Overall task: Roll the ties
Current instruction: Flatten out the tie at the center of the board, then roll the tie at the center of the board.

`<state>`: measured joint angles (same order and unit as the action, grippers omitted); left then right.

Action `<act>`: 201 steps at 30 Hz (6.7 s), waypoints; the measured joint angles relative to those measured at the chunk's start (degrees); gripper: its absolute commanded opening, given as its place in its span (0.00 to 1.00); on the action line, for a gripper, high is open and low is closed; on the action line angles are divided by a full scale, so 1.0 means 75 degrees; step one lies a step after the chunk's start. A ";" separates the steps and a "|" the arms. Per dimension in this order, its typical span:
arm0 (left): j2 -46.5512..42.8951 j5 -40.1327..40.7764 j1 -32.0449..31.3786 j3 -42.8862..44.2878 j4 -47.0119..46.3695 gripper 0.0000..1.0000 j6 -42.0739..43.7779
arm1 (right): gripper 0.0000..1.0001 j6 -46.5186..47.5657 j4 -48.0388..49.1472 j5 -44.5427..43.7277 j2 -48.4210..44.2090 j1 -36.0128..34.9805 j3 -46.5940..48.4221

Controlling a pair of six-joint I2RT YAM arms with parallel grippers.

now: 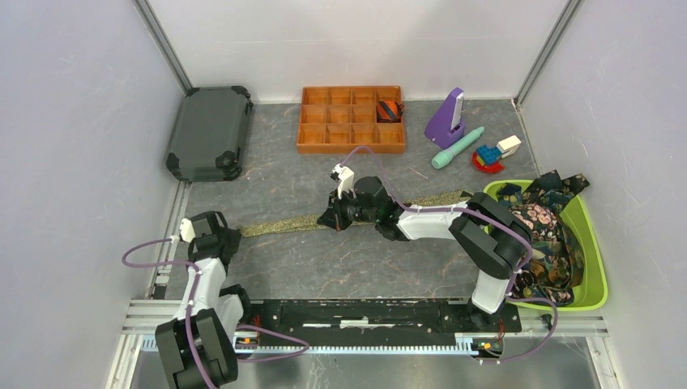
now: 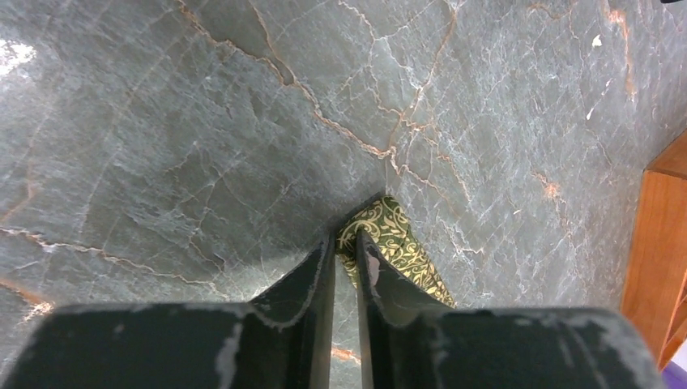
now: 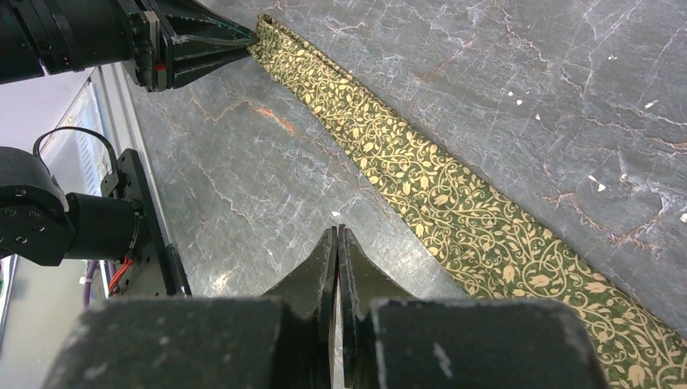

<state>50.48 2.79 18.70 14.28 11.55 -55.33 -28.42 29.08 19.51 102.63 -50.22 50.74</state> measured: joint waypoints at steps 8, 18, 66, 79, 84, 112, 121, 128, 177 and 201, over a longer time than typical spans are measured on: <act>-0.0239 0.0009 0.0000 -0.0090 -0.0087 0.08 0.0006 | 0.05 0.0026 -0.0125 0.0070 0.0131 -0.0009 0.0219; -0.0734 0.0017 -0.0003 -0.0076 0.0181 0.64 0.0096 | 0.03 0.0035 -0.0644 0.0143 0.1131 -0.0536 0.2221; 0.0866 -0.0592 0.0213 0.0038 -0.1300 0.10 0.1081 | 0.02 0.0300 -0.1239 0.0210 0.1751 -0.0755 0.2771; -0.0376 -0.0583 0.0213 0.0035 -0.0577 0.09 0.1081 | 0.00 -0.0137 -0.1285 0.0536 0.3561 -0.1151 0.4823; -0.0516 -0.0589 0.0213 0.0038 -0.0286 0.09 0.1081 | 0.00 -0.0239 -0.1463 0.0618 0.4412 -0.1244 0.5898; -0.1335 -0.0562 0.0210 0.0358 0.1128 0.08 0.1078 | 0.00 -0.0562 -0.1320 0.0568 0.6146 -0.1384 0.7743; -0.1457 -0.0315 0.0204 0.0364 0.1256 0.08 0.1078 | 0.00 -0.0367 -0.1099 0.0356 0.4666 -0.1239 0.5741; -0.1460 -0.0181 0.0204 0.0402 0.1271 0.08 0.1078 | 0.00 -0.0382 -0.0766 0.0367 0.4406 -0.1250 0.5365; -0.1880 -0.0184 0.0102 0.0510 0.1547 0.08 0.1075 | 0.00 -0.0816 -0.0417 0.0790 0.5310 -0.1259 0.6035; -0.1941 -0.0181 0.0032 0.0562 0.1661 0.08 0.1075 | 0.00 -0.1186 -0.0434 0.0787 0.6035 -0.1323 0.7163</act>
<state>35.92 1.43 18.94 18.50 24.01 -47.27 -37.32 25.82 25.41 147.89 -60.14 104.47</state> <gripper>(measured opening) 0.087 0.006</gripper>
